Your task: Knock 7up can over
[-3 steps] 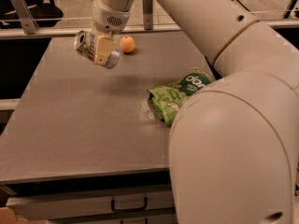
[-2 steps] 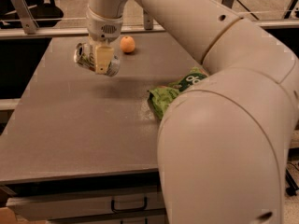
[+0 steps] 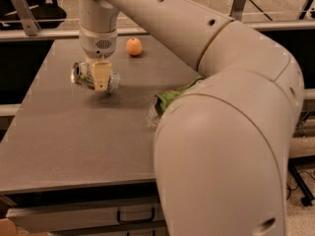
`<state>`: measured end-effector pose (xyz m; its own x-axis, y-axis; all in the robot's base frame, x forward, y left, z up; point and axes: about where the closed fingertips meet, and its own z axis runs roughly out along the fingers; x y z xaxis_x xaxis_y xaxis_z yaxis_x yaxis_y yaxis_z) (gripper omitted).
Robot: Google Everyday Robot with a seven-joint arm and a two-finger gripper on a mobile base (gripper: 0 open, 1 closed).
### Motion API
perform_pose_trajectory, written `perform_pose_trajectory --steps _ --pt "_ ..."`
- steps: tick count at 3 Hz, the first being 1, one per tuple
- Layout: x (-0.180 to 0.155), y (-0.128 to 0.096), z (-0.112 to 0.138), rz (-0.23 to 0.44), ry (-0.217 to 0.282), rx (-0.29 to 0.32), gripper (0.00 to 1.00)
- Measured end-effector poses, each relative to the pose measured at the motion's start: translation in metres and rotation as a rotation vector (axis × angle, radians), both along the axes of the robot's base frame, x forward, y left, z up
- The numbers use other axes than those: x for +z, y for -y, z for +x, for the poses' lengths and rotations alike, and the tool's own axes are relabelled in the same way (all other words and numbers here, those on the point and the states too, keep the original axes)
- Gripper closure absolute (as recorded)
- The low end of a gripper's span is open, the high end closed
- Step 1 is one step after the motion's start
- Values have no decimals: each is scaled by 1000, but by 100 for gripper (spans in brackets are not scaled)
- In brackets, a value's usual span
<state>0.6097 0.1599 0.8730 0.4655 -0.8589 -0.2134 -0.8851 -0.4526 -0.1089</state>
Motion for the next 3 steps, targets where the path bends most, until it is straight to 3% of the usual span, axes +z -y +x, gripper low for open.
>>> perform_pose_trajectory --steps 2,3 --pt "-12 -7 -10 -19 -25 26 13" --pt "-13 -6 -15 2 -42 19 0"
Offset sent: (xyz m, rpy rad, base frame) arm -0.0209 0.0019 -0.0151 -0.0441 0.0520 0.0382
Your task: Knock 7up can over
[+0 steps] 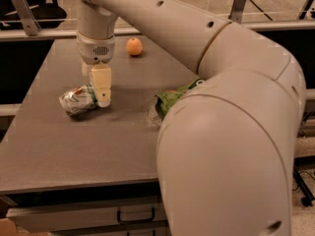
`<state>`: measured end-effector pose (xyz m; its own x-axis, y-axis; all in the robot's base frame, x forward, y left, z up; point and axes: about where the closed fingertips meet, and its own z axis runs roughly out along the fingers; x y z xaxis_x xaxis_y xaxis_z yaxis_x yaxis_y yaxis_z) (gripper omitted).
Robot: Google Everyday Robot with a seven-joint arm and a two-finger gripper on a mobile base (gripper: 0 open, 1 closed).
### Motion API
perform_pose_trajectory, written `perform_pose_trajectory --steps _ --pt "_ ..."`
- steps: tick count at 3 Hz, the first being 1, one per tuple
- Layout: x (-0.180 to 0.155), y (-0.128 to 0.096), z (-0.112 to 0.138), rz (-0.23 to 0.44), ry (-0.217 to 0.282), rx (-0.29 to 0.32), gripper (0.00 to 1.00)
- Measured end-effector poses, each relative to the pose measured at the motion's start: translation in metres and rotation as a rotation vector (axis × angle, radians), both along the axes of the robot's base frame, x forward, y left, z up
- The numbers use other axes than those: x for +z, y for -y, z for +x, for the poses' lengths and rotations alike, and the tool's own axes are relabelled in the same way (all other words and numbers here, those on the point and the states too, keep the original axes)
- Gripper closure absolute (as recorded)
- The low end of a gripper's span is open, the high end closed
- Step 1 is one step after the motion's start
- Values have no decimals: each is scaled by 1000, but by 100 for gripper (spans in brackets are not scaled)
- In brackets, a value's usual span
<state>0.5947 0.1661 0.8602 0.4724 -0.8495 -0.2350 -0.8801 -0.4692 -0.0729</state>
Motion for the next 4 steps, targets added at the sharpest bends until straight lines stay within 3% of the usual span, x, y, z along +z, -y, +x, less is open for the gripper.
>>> perform_pose_trajectory --steps 1,2,3,4 --pt "16 7 0 105 -17 -52 0" --pt "34 28 3 253 -39 -137 0" --pt "60 66 6 434 -18 -252 0" --pt "84 115 1 607 35 -408 0"
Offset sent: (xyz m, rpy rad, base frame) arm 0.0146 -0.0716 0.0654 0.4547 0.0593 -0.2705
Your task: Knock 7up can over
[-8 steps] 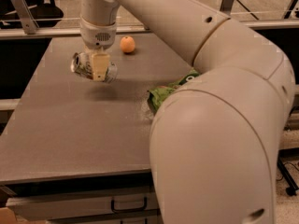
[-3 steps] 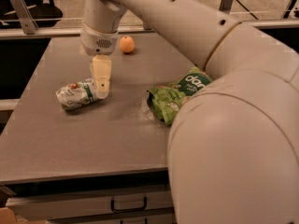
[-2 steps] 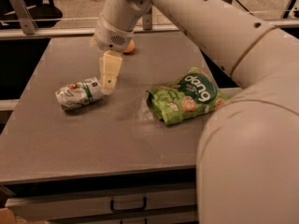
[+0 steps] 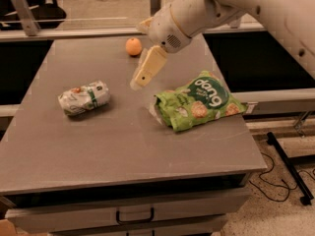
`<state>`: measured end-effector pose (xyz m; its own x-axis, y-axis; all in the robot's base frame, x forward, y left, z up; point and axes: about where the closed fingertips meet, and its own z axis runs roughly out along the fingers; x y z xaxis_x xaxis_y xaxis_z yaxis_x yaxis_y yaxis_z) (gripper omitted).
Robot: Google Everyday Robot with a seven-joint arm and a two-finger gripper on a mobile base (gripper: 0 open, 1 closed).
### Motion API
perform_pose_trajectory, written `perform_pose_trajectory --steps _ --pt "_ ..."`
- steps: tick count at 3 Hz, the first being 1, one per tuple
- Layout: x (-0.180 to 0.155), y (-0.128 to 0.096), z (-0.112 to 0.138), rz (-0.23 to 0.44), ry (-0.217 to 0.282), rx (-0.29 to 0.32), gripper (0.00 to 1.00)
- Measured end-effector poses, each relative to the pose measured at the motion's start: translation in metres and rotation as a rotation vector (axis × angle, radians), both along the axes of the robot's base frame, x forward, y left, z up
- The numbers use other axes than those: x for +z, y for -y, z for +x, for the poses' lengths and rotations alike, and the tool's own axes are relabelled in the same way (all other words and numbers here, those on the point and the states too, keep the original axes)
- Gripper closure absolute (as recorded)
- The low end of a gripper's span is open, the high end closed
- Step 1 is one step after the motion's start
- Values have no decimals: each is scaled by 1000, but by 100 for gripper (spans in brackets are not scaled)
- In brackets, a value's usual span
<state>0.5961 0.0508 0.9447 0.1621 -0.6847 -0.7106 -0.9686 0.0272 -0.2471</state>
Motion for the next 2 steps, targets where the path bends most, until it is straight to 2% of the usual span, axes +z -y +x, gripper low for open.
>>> perform_pose_trajectory --steps 1,2 --pt "13 67 -16 71 51 -217 0" --pt "13 118 -11 88 96 -354 0"
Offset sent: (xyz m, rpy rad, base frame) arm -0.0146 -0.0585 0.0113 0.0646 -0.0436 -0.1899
